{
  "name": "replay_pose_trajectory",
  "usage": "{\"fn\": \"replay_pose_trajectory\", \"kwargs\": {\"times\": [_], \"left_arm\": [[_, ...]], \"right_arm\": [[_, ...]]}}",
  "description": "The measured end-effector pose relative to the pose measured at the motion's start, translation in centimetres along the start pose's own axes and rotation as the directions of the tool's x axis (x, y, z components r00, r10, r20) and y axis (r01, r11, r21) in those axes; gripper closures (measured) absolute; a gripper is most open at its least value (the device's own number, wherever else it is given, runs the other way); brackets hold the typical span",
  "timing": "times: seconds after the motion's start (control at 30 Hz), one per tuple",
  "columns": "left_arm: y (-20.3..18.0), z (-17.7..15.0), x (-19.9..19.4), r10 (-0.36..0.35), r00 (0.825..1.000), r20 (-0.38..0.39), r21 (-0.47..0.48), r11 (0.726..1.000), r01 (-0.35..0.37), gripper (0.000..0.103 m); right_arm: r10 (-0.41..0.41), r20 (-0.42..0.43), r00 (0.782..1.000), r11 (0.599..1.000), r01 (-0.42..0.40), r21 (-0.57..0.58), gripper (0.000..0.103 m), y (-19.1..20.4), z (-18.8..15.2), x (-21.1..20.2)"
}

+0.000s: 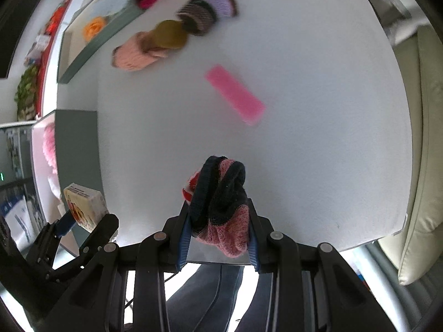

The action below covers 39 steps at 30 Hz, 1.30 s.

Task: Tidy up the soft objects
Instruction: 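Lift and carry the tissue pack with the left gripper while the right carries the slipper toward the box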

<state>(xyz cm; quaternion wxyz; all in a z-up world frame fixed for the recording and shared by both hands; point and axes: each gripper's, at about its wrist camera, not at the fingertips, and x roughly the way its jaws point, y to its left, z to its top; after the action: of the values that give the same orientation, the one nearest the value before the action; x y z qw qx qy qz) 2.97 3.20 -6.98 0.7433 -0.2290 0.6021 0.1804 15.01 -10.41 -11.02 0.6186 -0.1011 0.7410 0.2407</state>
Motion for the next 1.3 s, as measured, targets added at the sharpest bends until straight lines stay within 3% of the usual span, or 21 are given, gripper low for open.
{"fn": "replay_pose_trajectory", "kwargs": {"times": [0.47,0.77,1.0,1.3], "left_arm": [[4.8,-0.7,-3.1,0.025,0.992,0.121,-0.126,0.992,-0.009,0.027],[8.8,-1.5,-4.5,0.052,0.985,0.163,-0.255,0.967,-0.008,0.027],[12.5,-2.7,-5.4,0.095,0.98,0.177,-0.372,0.928,-0.022,0.027],[17.9,-4.9,-5.6,0.169,0.975,0.146,-0.538,0.84,-0.065,0.027]], "right_arm": [[-0.019,0.021,1.0,0.983,0.022,-0.185,0.066,6.7,-0.4,-1.8],[-0.014,0.033,0.999,0.953,0.023,-0.301,0.066,12.3,0.1,-2.4],[-0.01,0.033,0.999,0.922,0.022,-0.388,0.066,16.4,-0.1,-2.8],[-0.008,0.025,1.0,0.868,0.019,-0.496,0.066,21.8,-0.6,-2.4]]}}
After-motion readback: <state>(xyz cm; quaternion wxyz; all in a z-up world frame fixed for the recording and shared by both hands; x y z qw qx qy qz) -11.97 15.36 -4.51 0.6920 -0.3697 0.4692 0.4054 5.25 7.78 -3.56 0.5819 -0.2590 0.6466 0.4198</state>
